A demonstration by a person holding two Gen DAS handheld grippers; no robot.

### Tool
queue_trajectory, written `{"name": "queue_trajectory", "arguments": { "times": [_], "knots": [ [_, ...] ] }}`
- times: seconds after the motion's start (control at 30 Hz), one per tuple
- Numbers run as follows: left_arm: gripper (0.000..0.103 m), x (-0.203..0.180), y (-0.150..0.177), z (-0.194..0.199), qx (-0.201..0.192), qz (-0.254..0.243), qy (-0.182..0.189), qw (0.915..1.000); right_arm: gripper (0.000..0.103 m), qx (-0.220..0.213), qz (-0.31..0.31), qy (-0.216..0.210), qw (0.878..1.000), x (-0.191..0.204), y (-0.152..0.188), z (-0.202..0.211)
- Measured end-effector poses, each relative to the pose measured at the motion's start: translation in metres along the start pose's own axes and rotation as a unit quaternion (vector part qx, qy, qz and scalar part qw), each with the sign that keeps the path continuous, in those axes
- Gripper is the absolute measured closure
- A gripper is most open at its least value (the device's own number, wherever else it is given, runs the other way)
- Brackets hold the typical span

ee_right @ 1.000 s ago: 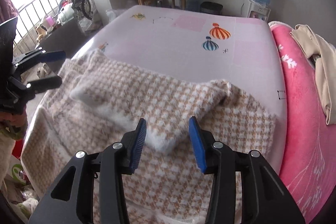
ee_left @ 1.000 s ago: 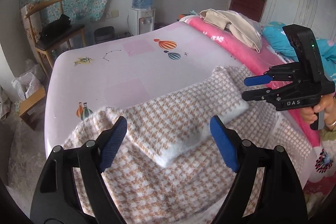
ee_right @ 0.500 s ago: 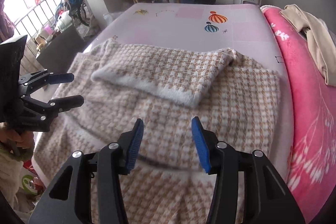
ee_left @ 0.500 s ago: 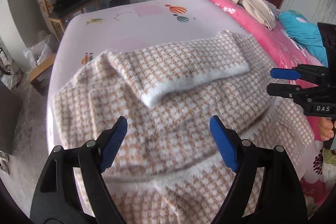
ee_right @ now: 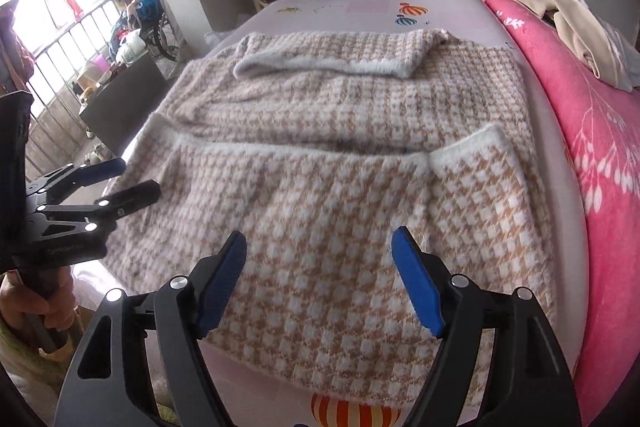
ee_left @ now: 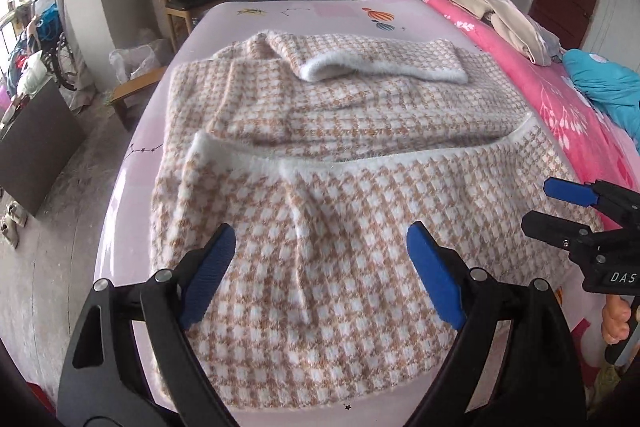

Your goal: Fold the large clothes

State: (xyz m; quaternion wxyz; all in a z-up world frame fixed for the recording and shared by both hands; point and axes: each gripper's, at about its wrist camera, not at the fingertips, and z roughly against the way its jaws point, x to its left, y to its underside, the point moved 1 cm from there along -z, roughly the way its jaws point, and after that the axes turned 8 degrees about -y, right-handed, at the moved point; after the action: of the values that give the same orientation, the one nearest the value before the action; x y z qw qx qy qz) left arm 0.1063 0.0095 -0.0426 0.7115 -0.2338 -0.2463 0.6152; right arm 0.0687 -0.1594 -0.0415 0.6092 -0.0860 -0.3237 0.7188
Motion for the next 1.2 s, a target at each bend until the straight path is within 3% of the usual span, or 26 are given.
{"name": "queue_trajectory", "arguments": {
  "times": [0.17, 0.27, 0.33, 0.63, 0.8, 0.93, 1.1, 1.2],
  "knots": [
    [0.020, 0.029, 0.009, 0.010, -0.031, 0.023, -0.040, 0.9984, 0.030, 0.020, -0.001, 0.004, 1.000, -0.006, 0.017, -0.020],
    [0.032, 0.048, 0.011, 0.006, -0.025, 0.037, -0.049, 0.9978, 0.029, 0.014, -0.013, -0.012, 1.000, -0.011, 0.018, -0.020],
    [0.043, 0.060, 0.011, -0.001, -0.016, 0.054, -0.037, 0.9977, 0.029, 0.014, -0.017, -0.019, 1.000, -0.013, 0.019, -0.021],
    [0.063, 0.083, 0.001, -0.053, 0.025, 0.080, 0.001, 0.9965, 0.026, 0.018, -0.001, -0.018, 1.000, -0.010, 0.019, -0.023],
    [0.064, 0.087, -0.006, -0.060, 0.028, 0.078, 0.022, 0.9963, 0.025, 0.017, 0.004, -0.017, 1.000, -0.009, 0.019, -0.024],
    [0.066, 0.086, -0.009, -0.053, 0.018, 0.085, 0.088, 0.9923, 0.025, 0.016, 0.004, -0.018, 1.000, -0.010, 0.020, -0.024],
    [0.066, 0.085, -0.009, -0.064, 0.039, 0.079, 0.062, 0.9941, 0.024, 0.017, 0.004, -0.018, 1.000, -0.010, 0.020, -0.024],
    [0.066, 0.081, -0.010, -0.057, 0.026, 0.079, 0.084, 0.9929, 0.024, 0.018, 0.004, -0.018, 1.000, -0.010, 0.019, -0.024]
  ]
}}
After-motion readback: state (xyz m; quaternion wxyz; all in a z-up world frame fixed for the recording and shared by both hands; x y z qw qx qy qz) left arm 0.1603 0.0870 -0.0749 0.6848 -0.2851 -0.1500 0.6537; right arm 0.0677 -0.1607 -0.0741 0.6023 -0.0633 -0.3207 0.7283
